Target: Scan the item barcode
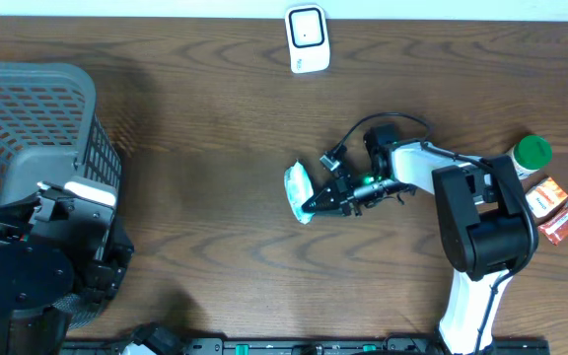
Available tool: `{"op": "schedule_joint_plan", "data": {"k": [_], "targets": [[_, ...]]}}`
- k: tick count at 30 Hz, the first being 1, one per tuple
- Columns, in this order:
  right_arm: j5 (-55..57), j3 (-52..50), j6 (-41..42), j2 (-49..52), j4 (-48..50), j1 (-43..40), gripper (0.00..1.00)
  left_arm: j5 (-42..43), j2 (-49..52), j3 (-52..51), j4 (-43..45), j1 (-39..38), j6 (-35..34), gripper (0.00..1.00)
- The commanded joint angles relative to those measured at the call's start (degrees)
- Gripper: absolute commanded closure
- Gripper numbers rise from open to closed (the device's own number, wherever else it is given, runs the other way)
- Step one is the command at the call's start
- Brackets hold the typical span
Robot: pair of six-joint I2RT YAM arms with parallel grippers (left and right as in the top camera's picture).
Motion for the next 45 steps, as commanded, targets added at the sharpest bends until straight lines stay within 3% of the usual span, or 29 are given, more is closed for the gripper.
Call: {"op": "schedule_joint_plan", "data": {"k": [1, 6, 10, 18, 19, 21, 22, 23, 34, 37, 39, 42, 44, 45], "targets": [[-3.87, -1.62, 1.55, 0.9, 2.43, 1.79, 0.99, -0.5, -0.35, -0.02, 0.0, 0.02, 0.15, 0.18], [-0.42, -4.04, 10.51, 0.9, 11.26, 2.86, 0.99, -0.5, -0.35, -0.02, 0.0, 0.02, 0.15, 0.18], [12.11, -4.39, 14.36, 0.9, 11.26, 2.78, 0.99, -0.48, -0.35, -0.02, -0.02, 0.02, 0.15, 0.18], [17.59, -4.39, 15.65, 0.9, 11.65, 2.47, 0.97, -0.48, -0.35, -0.02, 0.0, 0.02, 0.15, 0.18], [17.59, -4.39, 15.89, 0.9, 11.78, 2.27, 0.93, -0.48, -0.35, -0.02, 0.0, 0.02, 0.15, 0.18], [17.84, -4.39, 17.09, 0.9, 11.78, 1.25, 0.74, -0.48, -0.35, -0.02, 0.0, 0.02, 0.15, 0.18], [18.49, -4.39, 17.57, 0.9, 11.74, 0.5, 0.59, -0.48, -0.35, -0.02, 0.0, 0.02, 0.15, 0.18], [19.78, -4.39, 18.1, 0.9, 11.54, -0.28, 0.55, -0.48, -0.35, -0.02, 0.0, 0.02, 0.15, 0.18], [44.81, -4.07, 21.51, 0.85, 4.92, -12.35, 0.57, -0.5, -0.35, -0.02, 0.0, 0.02, 0.15, 0.18], [42.97, -3.72, 19.34, 0.07, 3.56, -13.68, 0.57, -0.48, -0.35, -0.02, 0.0, 0.02, 0.15, 0.18], [38.42, -3.43, 16.83, -0.98, 3.39, -13.38, 0.48, -0.48, -0.35, -0.02, 0.0, 0.02, 0.15, 0.18], [36.09, -3.37, 13.27, -2.84, 2.71, -11.47, 0.22, -0.5, -0.35, -0.02, 0.0, 0.02, 0.15, 0.18], [37.83, -3.37, 12.35, -4.17, 1.7, -9.18, 0.2, -0.48, -0.35, -0.02, 0.0, 0.02, 0.15, 0.18], [39.32, -3.37, 12.37, -5.01, 1.6, -7.87, 0.27, -0.5, -0.35, -0.02, 0.0, 0.02, 0.15, 0.18]]}}
